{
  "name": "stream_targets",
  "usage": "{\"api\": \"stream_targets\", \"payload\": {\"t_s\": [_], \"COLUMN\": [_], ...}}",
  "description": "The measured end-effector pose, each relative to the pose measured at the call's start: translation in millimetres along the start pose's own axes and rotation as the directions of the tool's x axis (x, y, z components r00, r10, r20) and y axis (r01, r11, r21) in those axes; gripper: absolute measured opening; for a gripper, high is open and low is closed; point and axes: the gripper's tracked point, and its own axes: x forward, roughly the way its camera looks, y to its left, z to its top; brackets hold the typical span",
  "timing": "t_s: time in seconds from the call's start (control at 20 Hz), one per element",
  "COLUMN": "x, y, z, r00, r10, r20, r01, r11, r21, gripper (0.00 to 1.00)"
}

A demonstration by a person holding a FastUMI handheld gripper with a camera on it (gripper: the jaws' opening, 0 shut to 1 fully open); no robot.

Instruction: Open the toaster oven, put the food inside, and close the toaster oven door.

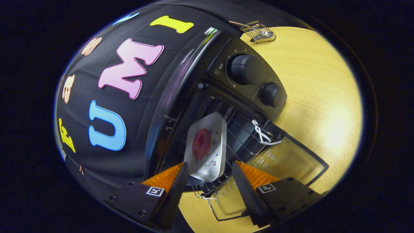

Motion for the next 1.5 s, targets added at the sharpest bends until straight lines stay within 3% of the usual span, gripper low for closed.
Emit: {"api": "stream_targets", "payload": {"t_s": [0.1, 0.3, 0.55, 0.65, 0.85, 0.95, 1.35, 1.5], "x": [-18.8, -54.1, -90.6, -98.3, -111.9, -114.2, -87.5, -76.0], "y": [-2.8, -8.2, -24.2, -33.2, -63.9, -73.0, -113.6, -120.6], "z": [-7.0, -18.4, -27.2, -29.5, -45.6, -51.8, -92.7, -98.0], "r00": [1.000, 1.000, 0.998, 0.995, 0.978, 0.973, 0.944, 0.932], "r10": [0.003, -0.005, -0.052, -0.091, -0.208, -0.228, -0.331, -0.363], "r20": [-0.002, 0.008, 0.022, 0.033, 0.036, 0.043, 0.007, -0.002], "r01": [-0.003, 0.007, 0.057, 0.096, 0.173, 0.182, 0.181, 0.187], "r11": [0.998, 0.979, 0.913, 0.866, 0.690, 0.634, 0.499, 0.482], "r21": [-0.069, -0.203, -0.403, -0.491, -0.702, -0.751, -0.848, -0.856], "gripper": [0.98, 0.99, 0.99, 0.99, 0.99, 0.99, 0.99, 0.99]}}
